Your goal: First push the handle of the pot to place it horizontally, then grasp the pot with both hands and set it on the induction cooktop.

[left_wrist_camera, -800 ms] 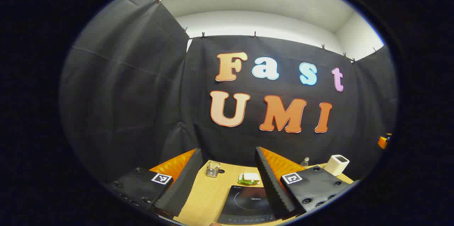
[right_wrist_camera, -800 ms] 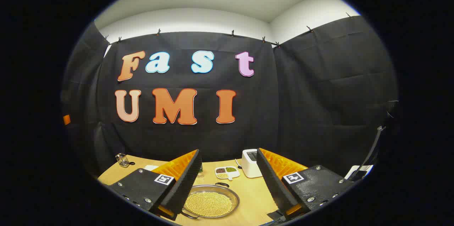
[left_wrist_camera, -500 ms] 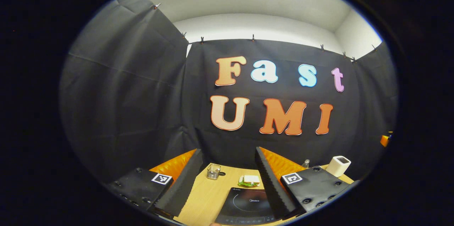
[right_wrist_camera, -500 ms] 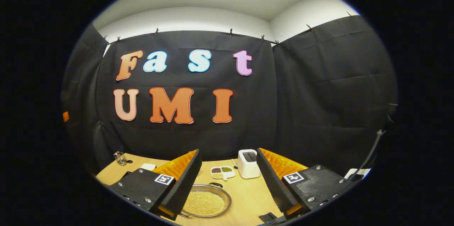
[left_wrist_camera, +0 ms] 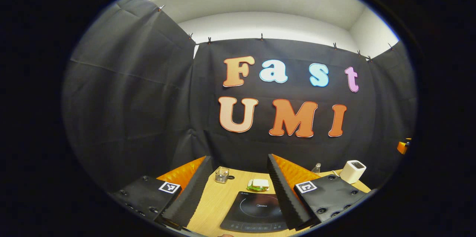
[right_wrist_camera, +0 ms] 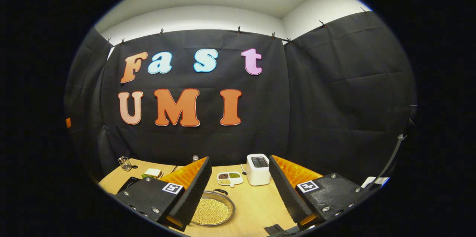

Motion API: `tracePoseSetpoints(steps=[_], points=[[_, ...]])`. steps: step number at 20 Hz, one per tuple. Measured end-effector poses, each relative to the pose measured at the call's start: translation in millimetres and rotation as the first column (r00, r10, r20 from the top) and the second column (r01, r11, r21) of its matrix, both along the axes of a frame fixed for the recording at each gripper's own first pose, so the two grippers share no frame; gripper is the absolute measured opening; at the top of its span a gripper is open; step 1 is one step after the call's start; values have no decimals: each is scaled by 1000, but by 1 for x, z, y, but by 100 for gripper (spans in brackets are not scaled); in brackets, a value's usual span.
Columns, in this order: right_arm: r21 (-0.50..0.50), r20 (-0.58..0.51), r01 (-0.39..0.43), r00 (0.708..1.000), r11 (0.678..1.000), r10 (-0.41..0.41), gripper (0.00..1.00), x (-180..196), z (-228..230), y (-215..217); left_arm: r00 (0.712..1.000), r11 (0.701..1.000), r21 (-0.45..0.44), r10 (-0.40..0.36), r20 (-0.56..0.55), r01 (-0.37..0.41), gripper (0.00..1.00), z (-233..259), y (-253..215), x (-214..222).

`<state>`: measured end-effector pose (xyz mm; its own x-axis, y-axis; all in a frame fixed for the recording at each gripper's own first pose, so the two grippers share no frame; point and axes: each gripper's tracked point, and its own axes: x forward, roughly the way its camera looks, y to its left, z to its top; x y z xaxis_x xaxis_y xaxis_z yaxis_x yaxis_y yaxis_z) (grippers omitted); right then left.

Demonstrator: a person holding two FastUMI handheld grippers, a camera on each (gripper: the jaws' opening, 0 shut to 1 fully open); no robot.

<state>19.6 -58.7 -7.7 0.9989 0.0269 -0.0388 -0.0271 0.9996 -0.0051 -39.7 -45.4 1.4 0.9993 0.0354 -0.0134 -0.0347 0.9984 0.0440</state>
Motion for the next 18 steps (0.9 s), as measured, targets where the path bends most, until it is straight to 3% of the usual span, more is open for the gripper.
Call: tracePoseSetpoints(steps=[3,4,5,6,7,9,18], points=[[0,-1,-2,1000,1000,2,94,1,0,-2,1000,1000,2,12,-12,-12,97,-4,1,-4],[4,-5,-7,1000,1000,7,83,3,-1,1,1000,1000,1,13,-8,-13,97,-2,2,-4],[9,-8,-10,1000,1000,11,84,3,-1,4,1000,1000,-1,13,-1,-13,96,2,5,-3],[15,-11,-14,1000,1000,14,67,4,-2,7,1000,1000,-5,11,3,-11,96,3,8,-1],[20,-15,-17,1000,1000,18,67,4,-2,10,1000,1000,-6,11,6,-11,97,4,10,2],[17,-20,-22,1000,1000,22,52,3,-4,16,1000,1000,-14,13,6,-13,97,7,18,9],[25,-68,-30,997,999,31,15,-3,-21,46,1000,1000,16,-4,18,4,97,12,42,27]])
